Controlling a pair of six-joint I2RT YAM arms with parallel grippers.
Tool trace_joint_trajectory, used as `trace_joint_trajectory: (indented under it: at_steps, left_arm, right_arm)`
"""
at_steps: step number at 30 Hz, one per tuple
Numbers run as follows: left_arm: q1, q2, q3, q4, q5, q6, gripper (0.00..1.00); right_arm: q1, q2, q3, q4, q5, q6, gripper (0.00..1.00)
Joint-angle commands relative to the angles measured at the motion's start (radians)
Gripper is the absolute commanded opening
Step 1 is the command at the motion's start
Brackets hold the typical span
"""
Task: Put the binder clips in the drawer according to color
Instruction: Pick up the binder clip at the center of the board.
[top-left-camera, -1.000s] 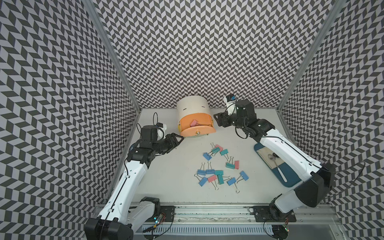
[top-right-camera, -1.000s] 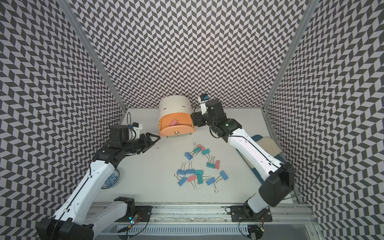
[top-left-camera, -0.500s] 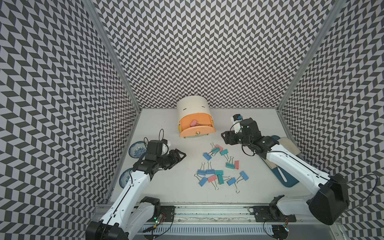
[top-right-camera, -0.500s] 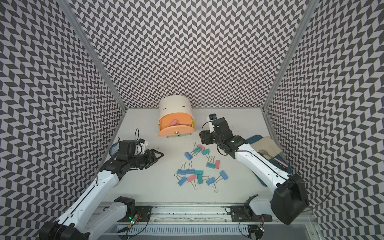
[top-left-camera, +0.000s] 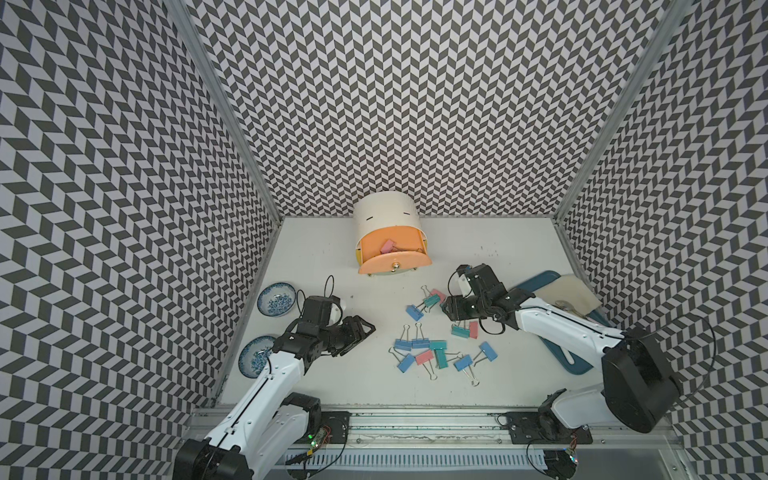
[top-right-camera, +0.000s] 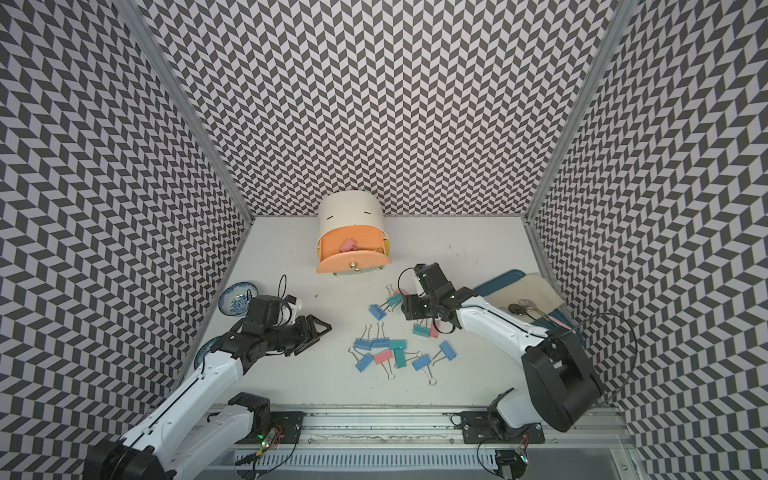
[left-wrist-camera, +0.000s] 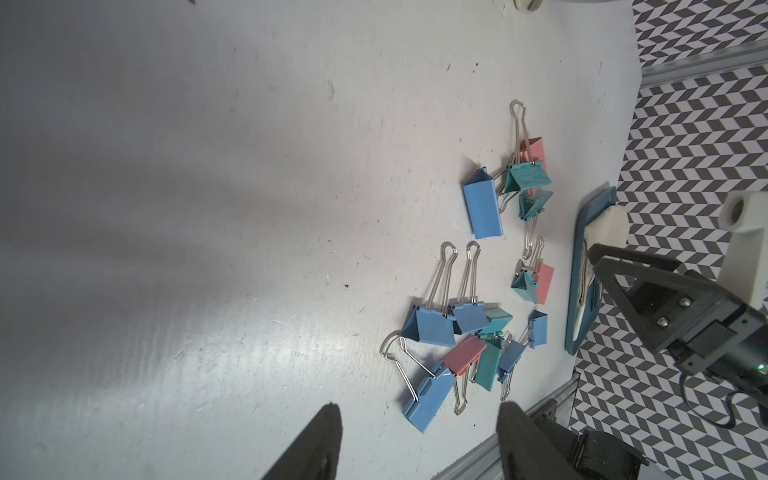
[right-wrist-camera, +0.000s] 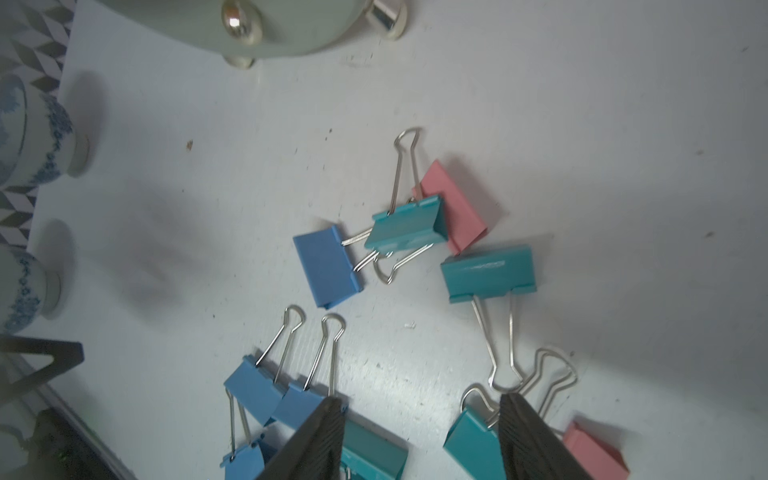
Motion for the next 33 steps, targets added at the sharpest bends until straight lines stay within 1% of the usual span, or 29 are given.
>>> trace_joint_trajectory:
  at_steps: [1,5,10,15,18,23,29,33]
  left_arm:
    - [-0.004,-0.012,-0.005,0.039,0.008,-0.002,0.64]
    - [-0.004,-0.004,0.001,0.039,0.006,0.003,0.63]
    - [-0.004,-0.003,0.011,0.031,0.009,0.003,0.63]
    - [-0.004,-0.020,0.037,-0.001,0.003,0.012,0.63]
    - [-0.004,-0.033,0.048,-0.018,0.001,0.014,0.63]
    - [-0.003,-0.063,0.053,-0.046,-0.004,0.015,0.63]
    - [-0.003,-0.086,0.053,-0.062,-0.008,0.011,0.63]
    - [-0.003,-0.094,0.055,-0.068,-0.010,0.010,0.63]
  right_arm:
    - [0.069,-0.056,-0.008,0.003,-0.042,0.025,0.62]
    - [0.148,-0.091,-0.031,-0.016,-0.077,0.060,0.61]
    - [0.265,-0.112,-0.046,-0.035,-0.071,0.102,0.61]
    - [0.368,-0.086,-0.073,-0.004,-0.073,0.159,0.60]
    - [0.410,-0.056,-0.082,0.012,-0.069,0.185,0.61]
    - [0.446,0.002,-0.066,-0.003,-0.025,0.194,0.63]
    - [0.464,0.066,-0.051,-0.039,0.036,0.188,0.65]
    - [0.468,0.091,-0.039,-0.063,0.075,0.181,0.68]
